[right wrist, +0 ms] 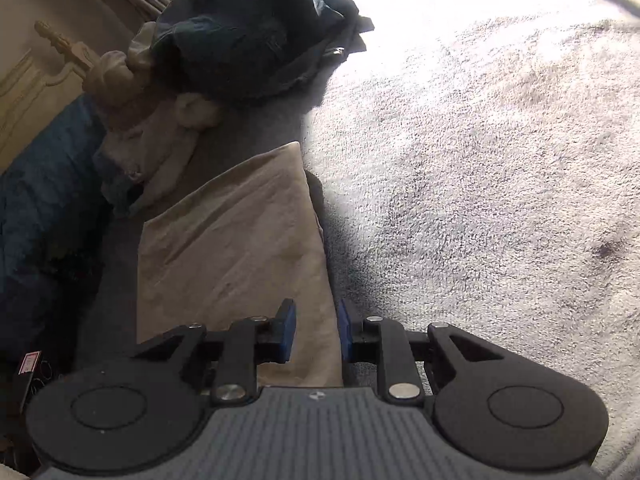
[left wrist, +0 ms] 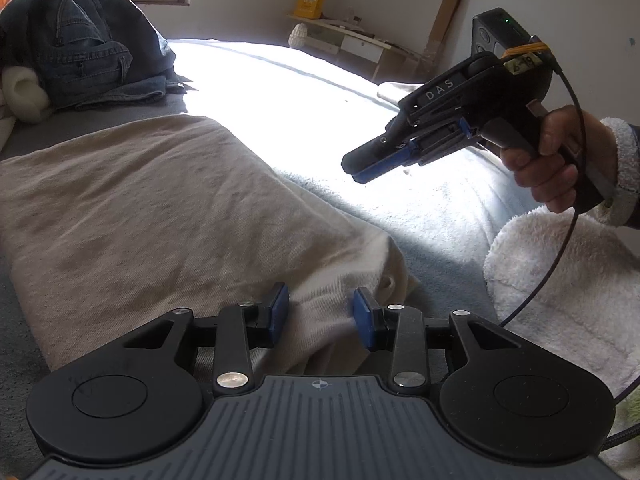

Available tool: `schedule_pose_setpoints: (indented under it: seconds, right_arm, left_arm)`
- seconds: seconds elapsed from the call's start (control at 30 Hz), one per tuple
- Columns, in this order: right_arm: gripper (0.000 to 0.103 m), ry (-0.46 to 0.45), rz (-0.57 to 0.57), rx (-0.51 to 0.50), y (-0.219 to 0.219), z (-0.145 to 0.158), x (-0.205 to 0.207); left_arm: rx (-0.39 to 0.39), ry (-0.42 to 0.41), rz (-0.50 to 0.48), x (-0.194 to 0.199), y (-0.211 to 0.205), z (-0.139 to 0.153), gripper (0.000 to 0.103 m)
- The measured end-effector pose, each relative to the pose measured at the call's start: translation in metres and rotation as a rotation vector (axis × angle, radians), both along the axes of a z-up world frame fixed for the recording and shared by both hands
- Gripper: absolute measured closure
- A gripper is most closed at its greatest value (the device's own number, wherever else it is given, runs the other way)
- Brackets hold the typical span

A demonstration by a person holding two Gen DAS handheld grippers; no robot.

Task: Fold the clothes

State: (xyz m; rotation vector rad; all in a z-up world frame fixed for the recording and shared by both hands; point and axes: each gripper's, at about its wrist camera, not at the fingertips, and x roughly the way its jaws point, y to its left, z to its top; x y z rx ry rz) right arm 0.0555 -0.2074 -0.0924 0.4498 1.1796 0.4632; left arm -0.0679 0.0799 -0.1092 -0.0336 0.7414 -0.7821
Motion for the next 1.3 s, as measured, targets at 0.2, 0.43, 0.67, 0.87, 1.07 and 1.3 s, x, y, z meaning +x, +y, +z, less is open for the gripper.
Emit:
schedule_pose_setpoints:
  seconds: [0.2,0.43,0.67,0.87,1.07,1.3]
  right_arm:
    - [0.088,0.185,-0.082,0.107,-0.014,-0.036,-0.015]
    - [0.089,0.214,-0.121,0.150,-0.034,-0.023,-0.024]
    - [0.089,0.044,0.047,0.196,0.032,-0.002,0.034]
    - [0.093,0.028,0.095,0.256,0.071,-0.042,0.088]
    - [0.096,-0.136,-0.060,0.364,0.041,-0.024,0.121]
    - [0.096,-0.105,0.695,0.224,0.152,-0.029,0.083]
  left_arm:
    - [-0.016,0.003,0.003,0.001,0.002,-0.002,0.067]
    - [-0.037,0.015,-0.010,0.005,0.005,-0.004,0.067]
    - [-0.024,0.008,0.000,0.001,0.003,-0.003,0.067]
    - [-0.023,0.014,-0.003,0.003,0.004,-0.004,0.067]
    - [-0.045,0.028,-0.013,0.005,0.008,-0.005,0.067]
    - [-0.087,0.066,0.012,0.004,0.013,-0.008,0.067]
